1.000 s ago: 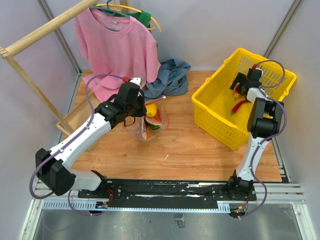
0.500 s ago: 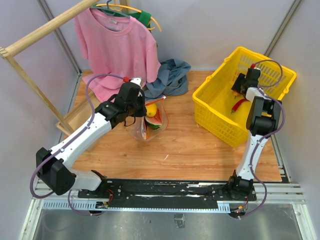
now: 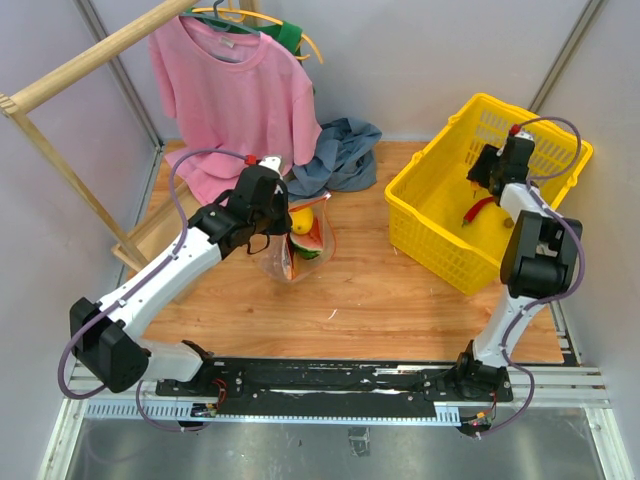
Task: Place the food in the zip-top bag and seal the zipper
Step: Pick up the fake fruit from the bin, then place the fake fruit in the zipper food storage bag.
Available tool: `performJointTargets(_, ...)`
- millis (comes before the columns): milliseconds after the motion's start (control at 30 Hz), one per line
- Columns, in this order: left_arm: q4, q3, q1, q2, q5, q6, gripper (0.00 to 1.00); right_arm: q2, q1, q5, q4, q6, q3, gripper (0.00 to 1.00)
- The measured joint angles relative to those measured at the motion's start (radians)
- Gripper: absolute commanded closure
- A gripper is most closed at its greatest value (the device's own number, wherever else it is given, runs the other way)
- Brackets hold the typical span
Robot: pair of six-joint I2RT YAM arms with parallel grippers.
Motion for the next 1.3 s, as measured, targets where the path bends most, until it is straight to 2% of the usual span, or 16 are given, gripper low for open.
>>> performJointTargets(267, 0.000, 0.000, 0.000, -0.011, 0.022, 0.000, 1.00, -0.240, 0.003, -0.010, -0.010, -0.002, -0.076, 0.71)
performJointTargets(467, -0.002, 0.000, 0.000, -0.013, 0.046, 0.000, 1.00, -0.389, 0.019, -0.013, -0.090, 0.001, -0.080, 0.72)
performJointTargets(700, -0.003, 0.000, 0.000, -0.013, 0.072, -0.001, 1.00, -0.565, 0.108, -0.034, -0.169, 0.003, -0.086, 0.72)
performJointTargets(967, -0.003, 0.000, 0.000, -0.013, 0.090, -0.015, 1.00, -0.754, 0.328, -0.056, -0.200, 0.005, -0.171, 0.72)
performJointTargets(1300, -0.002, 0.000, 0.000, -0.013, 0.098, -0.030, 1.00, -0.842, 0.728, -0.039, -0.148, 0.006, -0.258, 0.72)
